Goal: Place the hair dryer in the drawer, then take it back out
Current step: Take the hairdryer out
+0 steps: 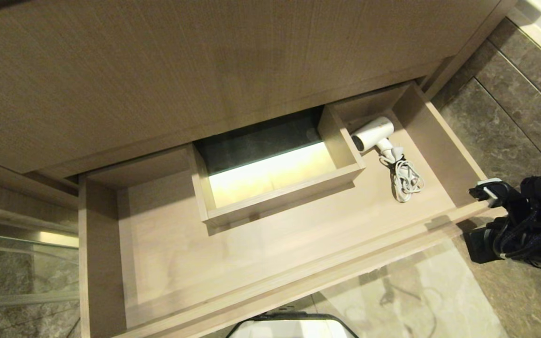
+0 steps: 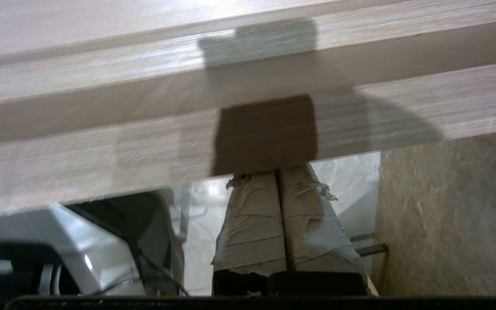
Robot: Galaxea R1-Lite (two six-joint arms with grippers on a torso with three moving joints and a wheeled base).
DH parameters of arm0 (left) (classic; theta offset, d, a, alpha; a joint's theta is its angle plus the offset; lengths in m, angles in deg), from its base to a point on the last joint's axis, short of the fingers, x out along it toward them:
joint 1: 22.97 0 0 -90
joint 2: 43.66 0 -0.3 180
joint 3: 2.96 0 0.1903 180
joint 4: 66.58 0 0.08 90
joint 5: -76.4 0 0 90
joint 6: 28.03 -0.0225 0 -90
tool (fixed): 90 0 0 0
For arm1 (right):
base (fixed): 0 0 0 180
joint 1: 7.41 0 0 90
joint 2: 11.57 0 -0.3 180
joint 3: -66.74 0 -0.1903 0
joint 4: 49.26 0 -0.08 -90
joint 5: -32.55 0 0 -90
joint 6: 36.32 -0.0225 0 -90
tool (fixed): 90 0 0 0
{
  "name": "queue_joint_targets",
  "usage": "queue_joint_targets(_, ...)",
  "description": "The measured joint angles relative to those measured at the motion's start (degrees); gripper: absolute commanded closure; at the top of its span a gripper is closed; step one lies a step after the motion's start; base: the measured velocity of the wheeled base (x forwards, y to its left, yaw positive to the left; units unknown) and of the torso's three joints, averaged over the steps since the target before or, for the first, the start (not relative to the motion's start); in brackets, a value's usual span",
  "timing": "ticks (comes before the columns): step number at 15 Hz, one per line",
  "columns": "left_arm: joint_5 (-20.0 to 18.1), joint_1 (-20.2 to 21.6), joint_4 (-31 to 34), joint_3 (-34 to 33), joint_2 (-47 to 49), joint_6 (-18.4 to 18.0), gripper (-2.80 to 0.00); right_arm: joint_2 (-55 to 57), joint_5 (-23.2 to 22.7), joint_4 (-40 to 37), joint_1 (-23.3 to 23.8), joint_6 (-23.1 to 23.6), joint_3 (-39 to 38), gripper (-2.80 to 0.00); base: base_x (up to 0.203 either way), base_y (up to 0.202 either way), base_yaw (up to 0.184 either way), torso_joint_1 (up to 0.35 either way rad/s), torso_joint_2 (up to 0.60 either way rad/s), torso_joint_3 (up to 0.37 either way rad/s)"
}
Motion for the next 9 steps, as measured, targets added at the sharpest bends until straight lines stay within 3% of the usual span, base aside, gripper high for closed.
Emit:
queue_joint_targets(4, 0.0, 0.0, 0.0, 0.0, 0.0, 0.0, 0.00, 3.9, 0.1, 11.4, 1.0, -0.8, 9.5, 0.00, 0.000, 0.000, 0.000, 0.000, 0.00, 0.000)
queue_joint_targets(7, 0.0, 0.0, 0.0, 0.0, 0.0, 0.0, 0.00, 9.7, 0.8, 23.7, 1.5, -2.9, 21.7, 0.00, 0.000, 0.000, 0.000, 0.000, 0.00, 0.000)
queue_joint_targets(9, 0.1, 0.0, 0.0, 0.0, 0.0, 0.0, 0.00, 14.4, 3.0, 24.3, 2.2, -3.9, 28.9, 0.00, 0.000, 0.000, 0.000, 0.000, 0.00, 0.000)
